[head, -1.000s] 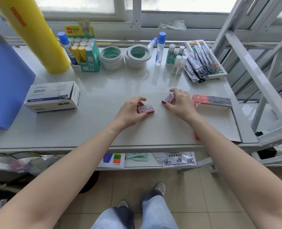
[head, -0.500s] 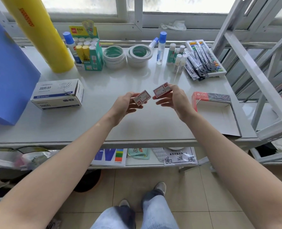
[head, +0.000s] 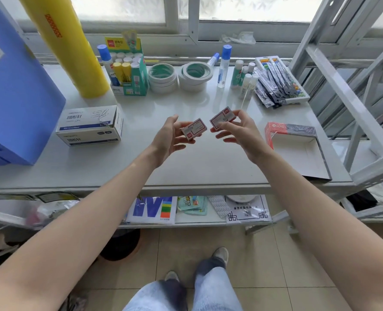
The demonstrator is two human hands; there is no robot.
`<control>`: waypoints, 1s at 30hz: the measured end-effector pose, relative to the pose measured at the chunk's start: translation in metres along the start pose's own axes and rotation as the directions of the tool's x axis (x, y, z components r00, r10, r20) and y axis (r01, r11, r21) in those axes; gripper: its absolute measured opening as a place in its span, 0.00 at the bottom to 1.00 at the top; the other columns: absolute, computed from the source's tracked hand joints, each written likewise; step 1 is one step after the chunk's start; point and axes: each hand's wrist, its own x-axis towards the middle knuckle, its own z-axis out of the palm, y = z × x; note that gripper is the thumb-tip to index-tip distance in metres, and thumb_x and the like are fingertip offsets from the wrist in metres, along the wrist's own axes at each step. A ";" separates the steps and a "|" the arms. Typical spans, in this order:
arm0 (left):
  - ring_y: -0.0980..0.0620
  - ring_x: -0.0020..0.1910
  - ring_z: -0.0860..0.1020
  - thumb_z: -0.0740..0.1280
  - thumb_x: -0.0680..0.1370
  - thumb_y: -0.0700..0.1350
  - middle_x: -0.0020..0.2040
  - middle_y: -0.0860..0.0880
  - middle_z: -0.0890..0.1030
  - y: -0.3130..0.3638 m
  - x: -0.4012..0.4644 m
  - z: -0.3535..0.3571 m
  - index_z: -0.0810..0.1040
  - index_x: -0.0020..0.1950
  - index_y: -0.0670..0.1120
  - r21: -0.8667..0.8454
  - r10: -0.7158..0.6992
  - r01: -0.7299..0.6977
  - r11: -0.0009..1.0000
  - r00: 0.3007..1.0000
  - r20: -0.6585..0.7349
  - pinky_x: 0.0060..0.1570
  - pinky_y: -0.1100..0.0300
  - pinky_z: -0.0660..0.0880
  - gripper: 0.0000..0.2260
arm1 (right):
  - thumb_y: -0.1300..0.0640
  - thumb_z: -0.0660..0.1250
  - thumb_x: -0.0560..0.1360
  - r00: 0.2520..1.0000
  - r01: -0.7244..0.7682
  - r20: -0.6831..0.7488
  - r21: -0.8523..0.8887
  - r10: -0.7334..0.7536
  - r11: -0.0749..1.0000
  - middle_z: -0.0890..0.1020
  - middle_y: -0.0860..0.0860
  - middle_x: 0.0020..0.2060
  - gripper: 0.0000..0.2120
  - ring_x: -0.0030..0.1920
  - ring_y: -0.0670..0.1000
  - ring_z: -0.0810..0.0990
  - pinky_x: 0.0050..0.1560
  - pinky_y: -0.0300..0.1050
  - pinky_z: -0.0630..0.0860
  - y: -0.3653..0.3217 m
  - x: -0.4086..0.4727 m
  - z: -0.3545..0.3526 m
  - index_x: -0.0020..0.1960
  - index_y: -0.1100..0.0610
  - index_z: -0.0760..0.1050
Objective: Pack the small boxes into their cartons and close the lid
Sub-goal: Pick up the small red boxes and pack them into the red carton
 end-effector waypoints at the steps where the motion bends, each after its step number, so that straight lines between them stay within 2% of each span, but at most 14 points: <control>1: 0.52 0.41 0.77 0.43 0.81 0.56 0.50 0.48 0.83 0.000 -0.001 -0.001 0.77 0.57 0.50 0.006 0.002 -0.002 1.000 1.000 0.001 0.46 0.55 0.67 0.24 | 0.59 0.66 0.75 1.000 0.010 0.011 -0.023 -0.009 1.000 0.84 0.52 0.41 0.08 0.37 0.49 0.79 0.44 0.44 0.74 -0.001 -0.001 0.000 0.52 0.56 0.70; 4: 0.53 0.42 0.77 0.43 0.81 0.56 0.51 0.48 0.83 0.001 -0.002 -0.004 0.77 0.58 0.50 0.026 0.005 -0.005 1.000 1.000 0.006 0.47 0.56 0.67 0.25 | 0.58 0.66 0.75 1.000 0.031 0.006 -0.050 -0.031 0.998 0.80 0.50 0.36 0.03 0.35 0.48 0.73 0.41 0.43 0.72 -0.005 -0.001 0.003 0.45 0.51 0.73; 7: 0.53 0.42 0.78 0.46 0.81 0.55 0.49 0.50 0.84 0.002 -0.004 -0.006 0.78 0.54 0.52 0.040 0.014 -0.014 0.999 1.000 0.014 0.47 0.56 0.68 0.22 | 0.57 0.66 0.76 0.998 0.048 -0.036 -0.077 -0.051 0.996 0.74 0.49 0.35 0.02 0.34 0.46 0.70 0.38 0.40 0.71 -0.008 0.000 0.005 0.45 0.52 0.76; 10: 0.53 0.44 0.80 0.56 0.81 0.50 0.49 0.50 0.84 0.001 -0.005 -0.008 0.78 0.53 0.52 0.134 0.070 -0.069 0.989 0.998 -0.003 0.49 0.58 0.71 0.11 | 0.55 0.65 0.76 0.996 0.048 -0.068 -0.093 -0.055 0.994 0.73 0.49 0.34 0.03 0.34 0.46 0.70 0.38 0.39 0.71 -0.008 0.002 0.008 0.47 0.54 0.77; 12: 0.51 0.45 0.82 0.63 0.79 0.46 0.51 0.47 0.83 -0.003 -0.004 -0.009 0.75 0.55 0.49 0.142 0.096 -0.092 0.986 0.995 -0.025 0.48 0.60 0.74 0.06 | 0.55 0.64 0.77 0.996 0.046 -0.068 -0.072 -0.051 0.996 0.74 0.49 0.34 0.05 0.33 0.47 0.70 0.38 0.40 0.71 -0.009 0.003 0.010 0.48 0.55 0.77; 15: 0.47 0.48 0.83 0.67 0.76 0.41 0.55 0.42 0.80 -0.005 -0.003 -0.007 0.70 0.55 0.45 0.040 0.068 -0.065 0.997 0.994 -0.091 0.47 0.60 0.79 0.10 | 0.55 0.63 0.77 0.997 0.040 -0.057 -0.061 -0.044 0.997 0.75 0.50 0.34 0.08 0.33 0.47 0.72 0.40 0.42 0.71 -0.009 0.004 0.011 0.51 0.58 0.77; 18: 0.43 0.52 0.82 0.67 0.75 0.36 0.57 0.41 0.78 -0.005 -0.001 -0.004 0.67 0.61 0.43 -0.087 0.061 -0.070 0.994 0.993 -0.100 0.49 0.58 0.80 0.16 | 0.55 0.62 0.78 0.998 0.032 -0.048 -0.051 -0.035 0.998 0.75 0.50 0.34 0.09 0.34 0.47 0.72 0.41 0.42 0.71 -0.010 0.005 0.012 0.52 0.59 0.77; 22: 0.48 0.46 0.82 0.67 0.75 0.37 0.48 0.45 0.81 -0.002 0.002 -0.001 0.74 0.61 0.43 -0.188 0.072 -0.098 0.977 0.987 -0.143 0.45 0.63 0.80 0.14 | 0.55 0.62 0.78 0.999 0.020 -0.043 -0.003 -0.021 1.000 0.75 0.50 0.34 0.08 0.33 0.47 0.72 0.39 0.40 0.71 -0.011 0.009 0.012 0.51 0.58 0.77; 26: 0.56 0.45 0.79 0.71 0.73 0.43 0.47 0.51 0.82 -0.002 0.006 -0.006 0.78 0.60 0.45 -0.097 0.062 -0.080 0.992 0.982 -0.177 0.45 0.65 0.74 0.15 | 0.56 0.62 0.78 0.999 0.011 -0.032 0.029 -0.010 1.000 0.77 0.50 0.33 0.07 0.31 0.47 0.74 0.38 0.40 0.71 -0.011 0.011 0.013 0.49 0.58 0.76; 30: 0.57 0.41 0.81 0.71 0.74 0.42 0.44 0.50 0.83 -0.002 0.005 -0.008 0.79 0.54 0.46 -0.142 0.058 -0.079 0.987 0.988 -0.145 0.43 0.66 0.76 0.09 | 0.61 0.59 0.76 1.000 -0.005 0.018 0.075 0.004 0.997 0.84 0.53 0.41 0.07 0.34 0.50 0.81 0.40 0.40 0.73 -0.011 0.012 0.017 0.52 0.58 0.73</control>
